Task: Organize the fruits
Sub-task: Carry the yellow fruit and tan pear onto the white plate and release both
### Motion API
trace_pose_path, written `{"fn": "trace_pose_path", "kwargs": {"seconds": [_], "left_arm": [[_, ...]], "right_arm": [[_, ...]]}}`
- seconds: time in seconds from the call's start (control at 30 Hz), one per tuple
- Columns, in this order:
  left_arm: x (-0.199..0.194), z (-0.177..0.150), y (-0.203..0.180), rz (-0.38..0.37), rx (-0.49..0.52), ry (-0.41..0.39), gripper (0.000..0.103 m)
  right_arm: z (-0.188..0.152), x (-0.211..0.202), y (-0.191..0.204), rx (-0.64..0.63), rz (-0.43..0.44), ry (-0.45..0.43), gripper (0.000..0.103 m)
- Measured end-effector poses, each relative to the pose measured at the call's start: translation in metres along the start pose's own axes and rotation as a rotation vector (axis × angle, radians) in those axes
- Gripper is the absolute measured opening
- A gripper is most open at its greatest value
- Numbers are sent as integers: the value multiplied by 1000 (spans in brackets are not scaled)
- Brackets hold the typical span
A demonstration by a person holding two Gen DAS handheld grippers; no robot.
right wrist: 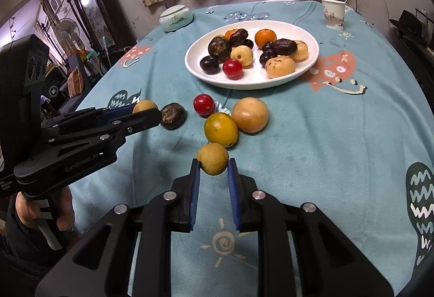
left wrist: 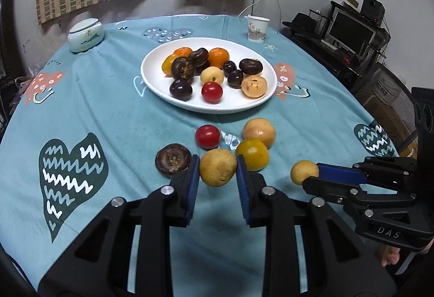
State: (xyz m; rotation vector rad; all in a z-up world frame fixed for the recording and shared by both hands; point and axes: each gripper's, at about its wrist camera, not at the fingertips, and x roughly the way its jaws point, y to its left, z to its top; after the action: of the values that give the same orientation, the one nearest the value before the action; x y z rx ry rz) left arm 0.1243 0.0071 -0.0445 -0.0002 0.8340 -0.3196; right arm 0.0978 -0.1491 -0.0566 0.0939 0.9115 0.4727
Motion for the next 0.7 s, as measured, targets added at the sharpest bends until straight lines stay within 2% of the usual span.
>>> {"fn": "trace_pose_path", "kwargs": {"seconds": [0.17,0.37,0.53,0.7], "left_arm": [[4,24,-1,2,14,-9,27],[33,90,8,23,20,-9,27],[74,155,17,57,23,13,27],[121,187,22,80,21,63,27]], "right_arm": [[22,-4,-10,-5,-7,-27,21],[83,5,-21,-69,-22,-71,20],[136,36,-34,-99,-49,-73,20],[163,76,-50,-93,-52,-31,20]]}}
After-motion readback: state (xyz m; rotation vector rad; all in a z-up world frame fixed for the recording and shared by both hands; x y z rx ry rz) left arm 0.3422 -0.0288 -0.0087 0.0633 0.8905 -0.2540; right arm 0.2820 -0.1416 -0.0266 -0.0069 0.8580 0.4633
